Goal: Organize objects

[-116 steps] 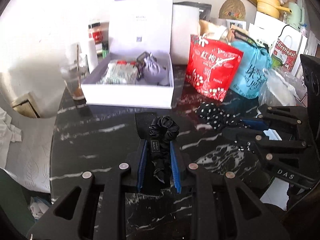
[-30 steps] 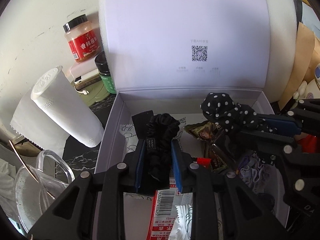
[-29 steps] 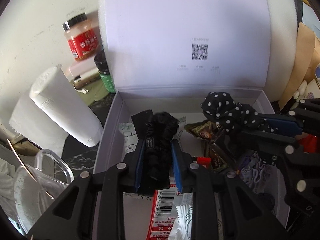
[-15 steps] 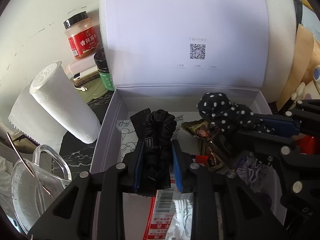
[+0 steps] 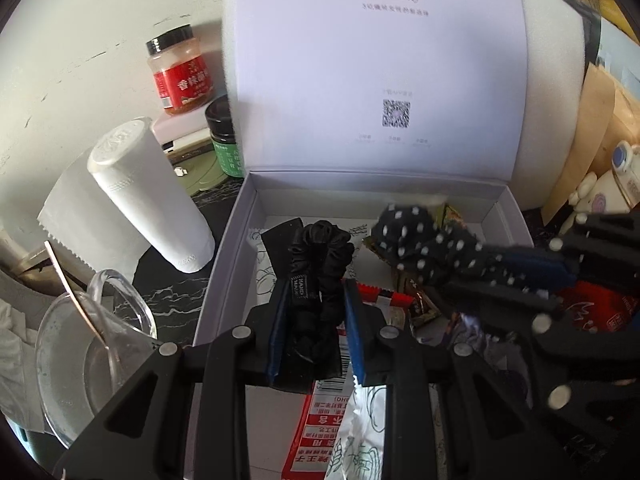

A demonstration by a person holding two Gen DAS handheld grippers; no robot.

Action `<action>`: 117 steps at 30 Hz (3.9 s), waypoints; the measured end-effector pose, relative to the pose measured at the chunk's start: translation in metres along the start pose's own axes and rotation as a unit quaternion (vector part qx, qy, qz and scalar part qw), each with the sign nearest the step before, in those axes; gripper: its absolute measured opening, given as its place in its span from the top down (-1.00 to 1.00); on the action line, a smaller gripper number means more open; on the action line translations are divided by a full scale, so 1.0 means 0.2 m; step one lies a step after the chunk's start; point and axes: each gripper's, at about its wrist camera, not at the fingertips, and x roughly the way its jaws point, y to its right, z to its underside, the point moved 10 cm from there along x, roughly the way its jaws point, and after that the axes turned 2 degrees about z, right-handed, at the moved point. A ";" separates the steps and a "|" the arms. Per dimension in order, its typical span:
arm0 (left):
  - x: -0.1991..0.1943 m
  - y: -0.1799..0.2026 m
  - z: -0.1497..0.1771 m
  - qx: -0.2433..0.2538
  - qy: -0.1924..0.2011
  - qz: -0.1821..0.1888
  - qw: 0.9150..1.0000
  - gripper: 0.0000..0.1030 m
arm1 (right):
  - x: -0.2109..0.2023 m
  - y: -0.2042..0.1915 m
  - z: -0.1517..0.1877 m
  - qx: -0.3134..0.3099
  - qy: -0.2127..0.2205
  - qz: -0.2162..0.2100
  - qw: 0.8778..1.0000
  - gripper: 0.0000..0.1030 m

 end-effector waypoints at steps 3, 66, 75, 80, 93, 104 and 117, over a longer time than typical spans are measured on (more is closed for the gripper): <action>-0.01 -0.01 0.02 -0.008 -0.007 0.000 1.000 0.48 | -0.02 0.02 0.03 -0.001 -0.004 0.000 1.000 0.69; -1.23 0.04 0.34 -0.051 0.091 -0.099 0.990 -0.93 | -0.97 -0.12 0.20 0.019 0.087 0.129 0.988 -0.43; -1.35 0.17 0.55 -0.049 0.091 -0.090 0.991 -0.96 | -1.09 -0.16 0.37 0.022 0.085 0.140 0.986 -0.44; -1.38 0.22 0.65 -0.049 0.089 -0.091 0.991 -0.96 | -1.12 -0.18 0.46 0.028 0.083 0.139 0.986 -0.45; -1.36 0.32 0.93 -0.064 0.082 -0.076 0.992 -0.96 | -1.08 -0.22 0.74 0.040 0.061 0.148 0.986 -0.45; -1.36 0.31 1.03 -0.084 0.076 -0.086 0.990 -0.96 | -1.07 -0.26 0.85 0.037 0.060 0.148 0.986 -0.45; -1.36 0.33 1.12 -0.095 0.066 -0.081 0.990 -0.96 | -1.07 -0.30 0.89 0.034 0.061 0.146 0.987 -0.45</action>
